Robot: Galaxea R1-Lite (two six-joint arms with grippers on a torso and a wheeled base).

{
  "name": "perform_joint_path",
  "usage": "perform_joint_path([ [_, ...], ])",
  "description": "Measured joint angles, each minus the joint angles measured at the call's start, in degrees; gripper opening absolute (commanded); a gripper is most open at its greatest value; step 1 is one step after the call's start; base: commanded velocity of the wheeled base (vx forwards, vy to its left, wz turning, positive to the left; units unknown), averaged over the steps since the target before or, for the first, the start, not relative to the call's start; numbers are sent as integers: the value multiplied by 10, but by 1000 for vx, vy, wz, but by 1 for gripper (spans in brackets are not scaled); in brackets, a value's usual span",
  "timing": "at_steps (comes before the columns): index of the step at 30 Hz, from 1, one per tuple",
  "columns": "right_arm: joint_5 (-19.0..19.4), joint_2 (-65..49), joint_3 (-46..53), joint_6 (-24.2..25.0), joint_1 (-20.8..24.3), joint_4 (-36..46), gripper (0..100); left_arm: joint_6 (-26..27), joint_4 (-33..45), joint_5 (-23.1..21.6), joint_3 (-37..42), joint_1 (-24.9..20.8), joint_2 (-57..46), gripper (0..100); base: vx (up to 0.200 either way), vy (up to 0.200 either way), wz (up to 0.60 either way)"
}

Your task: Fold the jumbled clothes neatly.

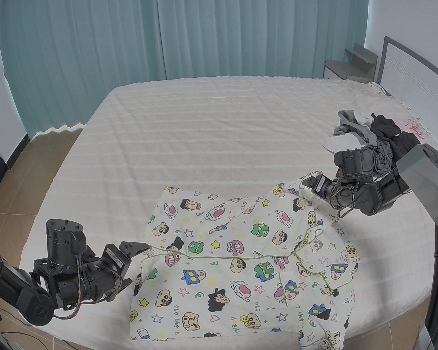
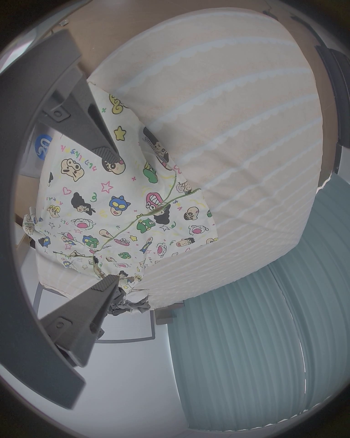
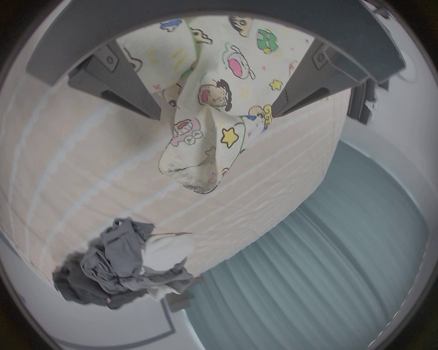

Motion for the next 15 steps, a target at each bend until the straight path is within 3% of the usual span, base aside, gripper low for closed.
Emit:
perform_joint_path([
  [6, 20, 5, 11, 113, 0, 0, 100, 1, -1, 2, 3, -4, 2, 100, 0, 0, 0],
  [15, 27, 36, 6, 124, 7, 11, 100, 1, -1, 2, 4, -6, 11, 100, 0, 0, 0],
])
